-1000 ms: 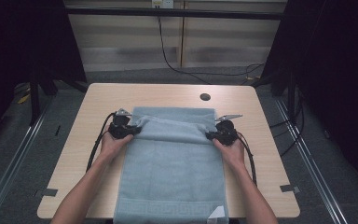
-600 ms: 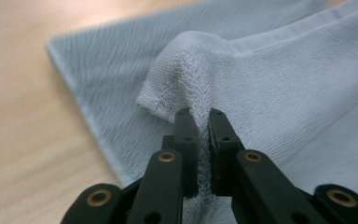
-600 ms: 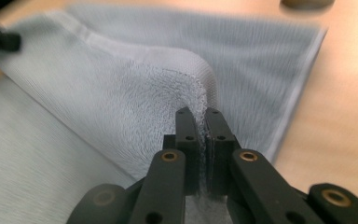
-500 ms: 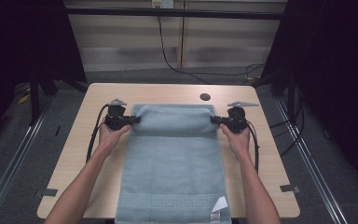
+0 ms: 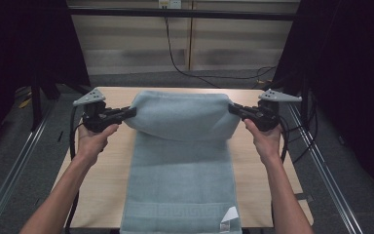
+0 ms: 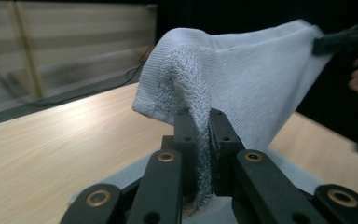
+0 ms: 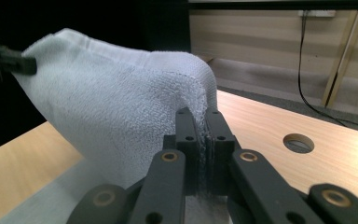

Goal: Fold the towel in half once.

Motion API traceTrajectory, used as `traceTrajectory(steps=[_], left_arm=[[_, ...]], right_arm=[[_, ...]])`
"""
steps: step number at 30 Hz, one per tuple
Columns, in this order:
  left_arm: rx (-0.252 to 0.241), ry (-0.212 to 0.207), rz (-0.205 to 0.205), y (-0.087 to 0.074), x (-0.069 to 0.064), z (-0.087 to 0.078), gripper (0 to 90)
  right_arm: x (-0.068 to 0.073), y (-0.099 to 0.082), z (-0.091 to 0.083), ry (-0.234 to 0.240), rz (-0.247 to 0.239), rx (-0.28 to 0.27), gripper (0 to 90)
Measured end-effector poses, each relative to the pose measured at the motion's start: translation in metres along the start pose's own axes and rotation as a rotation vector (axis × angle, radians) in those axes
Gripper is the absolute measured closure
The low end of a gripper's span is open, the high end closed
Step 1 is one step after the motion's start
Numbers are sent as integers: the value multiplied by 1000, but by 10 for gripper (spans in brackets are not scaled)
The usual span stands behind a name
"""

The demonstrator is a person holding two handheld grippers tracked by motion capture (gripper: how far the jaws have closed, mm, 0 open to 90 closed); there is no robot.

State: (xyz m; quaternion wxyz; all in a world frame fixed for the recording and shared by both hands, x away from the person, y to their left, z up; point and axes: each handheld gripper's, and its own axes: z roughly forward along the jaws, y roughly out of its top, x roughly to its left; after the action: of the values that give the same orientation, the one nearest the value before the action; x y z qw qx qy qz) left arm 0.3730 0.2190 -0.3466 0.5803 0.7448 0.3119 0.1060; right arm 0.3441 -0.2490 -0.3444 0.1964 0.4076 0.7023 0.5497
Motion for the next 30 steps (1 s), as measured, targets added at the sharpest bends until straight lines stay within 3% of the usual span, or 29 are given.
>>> traceTrajectory(steps=[2,4,6,9,11,15,20,23,25,27,30], left_arm=[[-2,-30,-25,-3,-6,-9,841],[8,-32,-8,-11,-13,-17,840],[30,-44,-16,-24,-22,-23,841],[52,-60,4,-48,-37,-31,839],[76,-49,38,-64,-46,-35,838],[133,-54,57,-97,-57,-37,828],[207,-77,20,-139,-61,-35,822],[254,-81,15,-155,-64,-35,813],[265,-85,-1,-167,-67,-36,812],[315,-91,-12,-176,-71,-37,804],[350,-105,-3,-184,-79,-41,763]], right_arm=[[9,2,-11,15,-29,8,863],[17,-1,-21,28,-49,20,863],[25,-9,-30,49,-52,29,863],[37,-29,-40,57,-77,75,863],[42,-44,-46,67,-65,86,862],[54,-80,-51,81,-64,150,858],[65,-122,-58,107,-26,210,854],[73,-143,-61,120,-26,271,842],[78,-155,-65,131,-17,287,829],[81,-165,-68,136,-5,301,821],[89,-179,-72,133,-14,349,791]])
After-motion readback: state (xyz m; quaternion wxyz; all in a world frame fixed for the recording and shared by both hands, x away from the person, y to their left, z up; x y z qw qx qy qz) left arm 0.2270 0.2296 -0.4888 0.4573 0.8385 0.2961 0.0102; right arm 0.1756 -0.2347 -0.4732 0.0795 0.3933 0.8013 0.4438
